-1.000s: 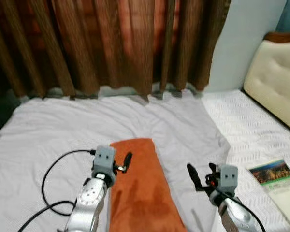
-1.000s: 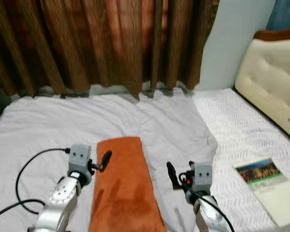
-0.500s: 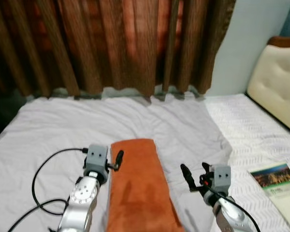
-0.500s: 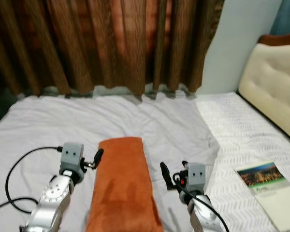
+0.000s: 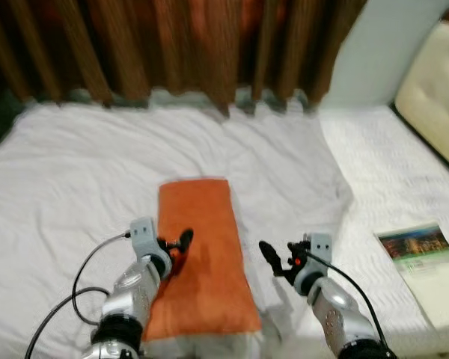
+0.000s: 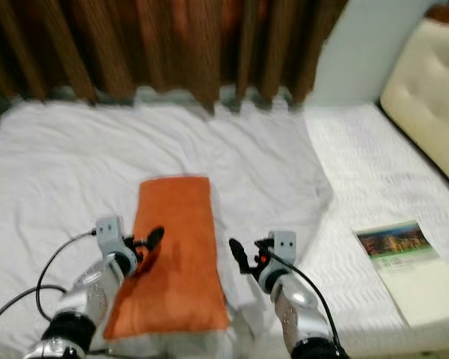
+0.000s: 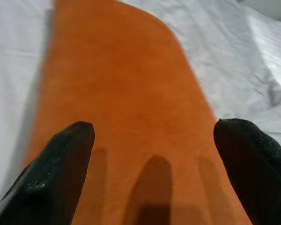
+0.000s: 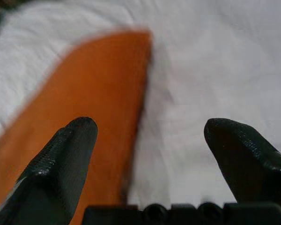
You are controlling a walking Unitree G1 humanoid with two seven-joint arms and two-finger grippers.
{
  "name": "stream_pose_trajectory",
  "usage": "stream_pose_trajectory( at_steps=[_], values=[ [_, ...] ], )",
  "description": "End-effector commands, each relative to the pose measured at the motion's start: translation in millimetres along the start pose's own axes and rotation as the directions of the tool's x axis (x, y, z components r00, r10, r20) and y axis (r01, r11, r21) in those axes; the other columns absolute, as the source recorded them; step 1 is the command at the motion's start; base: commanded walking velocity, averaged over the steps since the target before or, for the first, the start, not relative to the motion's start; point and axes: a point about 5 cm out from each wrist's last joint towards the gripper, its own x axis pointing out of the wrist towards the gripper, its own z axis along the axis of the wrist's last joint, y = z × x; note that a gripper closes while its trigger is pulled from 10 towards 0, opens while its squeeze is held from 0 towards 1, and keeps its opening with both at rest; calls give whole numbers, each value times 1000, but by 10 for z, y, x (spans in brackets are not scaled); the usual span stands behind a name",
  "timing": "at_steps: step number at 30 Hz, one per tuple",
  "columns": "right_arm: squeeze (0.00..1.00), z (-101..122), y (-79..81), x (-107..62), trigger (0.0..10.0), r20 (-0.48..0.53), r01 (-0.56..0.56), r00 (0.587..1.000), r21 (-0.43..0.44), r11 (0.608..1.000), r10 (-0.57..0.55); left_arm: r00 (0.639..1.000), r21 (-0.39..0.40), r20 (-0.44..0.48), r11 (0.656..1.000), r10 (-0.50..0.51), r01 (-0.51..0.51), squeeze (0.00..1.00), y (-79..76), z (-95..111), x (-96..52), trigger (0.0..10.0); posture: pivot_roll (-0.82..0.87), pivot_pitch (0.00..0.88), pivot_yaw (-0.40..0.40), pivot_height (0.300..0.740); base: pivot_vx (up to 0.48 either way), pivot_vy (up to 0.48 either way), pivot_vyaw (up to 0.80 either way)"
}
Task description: Clean up the room
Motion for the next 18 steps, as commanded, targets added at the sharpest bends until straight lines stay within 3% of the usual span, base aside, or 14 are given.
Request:
stream_pose_trajectory(
  at_steps=[1,3,7,9,11,14,18],
  values=[
    [0,23,13,33,10000,3,-10,1000,38,999,10,999,-6,48,1000,-6,6,0,41,134,11,10000,-38,381,-61,740,0,0,0],
    [0,131,42,102,10000,47,-14,999,68,998,11,992,-10,121,1000,-23,25,0,65,376,23,10000,-47,462,-67,740,0,0,0],
    [0,277,153,209,10000,133,-31,991,105,994,17,961,16,277,1000,13,-18,0,227,845,-64,10000,-51,527,-68,740,0,0,0],
    [0,285,173,218,10000,142,-36,990,107,994,20,955,18,297,999,22,-29,0,254,902,-89,10000,-50,536,-67,740,0,0,0],
    [0,336,272,273,10000,169,-58,985,99,993,40,935,18,350,998,47,-57,0,349,1029,-216,10000,-25,555,-63,740,0,0,0],
    [0,394,361,314,10000,197,-87,978,102,991,65,930,18,364,997,61,-72,0,422,1038,-328,10000,-16,559,-68,740,0,0,0],
    [0,488,501,361,10000,236,-188,961,169,967,146,943,-55,316,994,103,-90,0,547,834,-445,10000,-14,557,-79,740,0,0,0]
  ],
)
